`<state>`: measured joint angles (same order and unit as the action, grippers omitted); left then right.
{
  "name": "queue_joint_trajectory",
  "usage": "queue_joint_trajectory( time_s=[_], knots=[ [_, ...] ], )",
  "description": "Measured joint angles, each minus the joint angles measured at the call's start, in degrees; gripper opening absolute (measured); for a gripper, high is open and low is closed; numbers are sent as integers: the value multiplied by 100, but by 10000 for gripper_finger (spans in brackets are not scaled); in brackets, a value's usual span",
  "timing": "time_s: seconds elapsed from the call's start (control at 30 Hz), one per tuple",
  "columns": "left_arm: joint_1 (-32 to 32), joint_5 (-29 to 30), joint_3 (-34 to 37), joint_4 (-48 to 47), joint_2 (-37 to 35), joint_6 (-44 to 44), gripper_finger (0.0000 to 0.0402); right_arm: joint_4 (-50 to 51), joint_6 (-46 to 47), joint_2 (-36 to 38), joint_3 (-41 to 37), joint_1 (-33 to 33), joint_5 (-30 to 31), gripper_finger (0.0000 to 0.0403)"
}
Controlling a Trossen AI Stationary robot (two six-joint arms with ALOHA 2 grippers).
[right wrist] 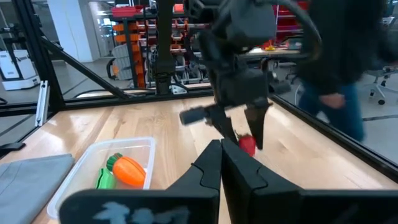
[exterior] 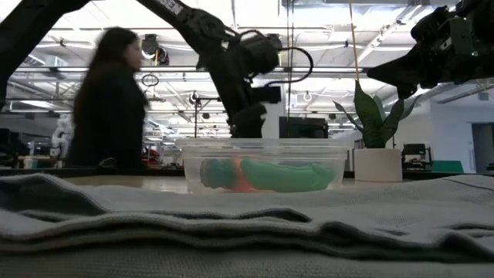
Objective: Pick and placing Produce into tupperware
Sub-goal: Put the strawberry into the transparent bin
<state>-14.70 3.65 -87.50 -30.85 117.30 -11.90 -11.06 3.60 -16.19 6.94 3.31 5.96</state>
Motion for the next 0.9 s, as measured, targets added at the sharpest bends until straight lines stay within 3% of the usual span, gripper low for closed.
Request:
queue_joint_trajectory(
  time_s=[0.43, 0.9],
  knots=[
    [-14, -62, -5, -377, -1004, 0, 168, -25, -1, -2, 0, 0, -1, 0],
    [9, -121, -7, -590, -1085, 39, 168, -25, 2, -2, 0, 0, -1, 0]
  ],
)
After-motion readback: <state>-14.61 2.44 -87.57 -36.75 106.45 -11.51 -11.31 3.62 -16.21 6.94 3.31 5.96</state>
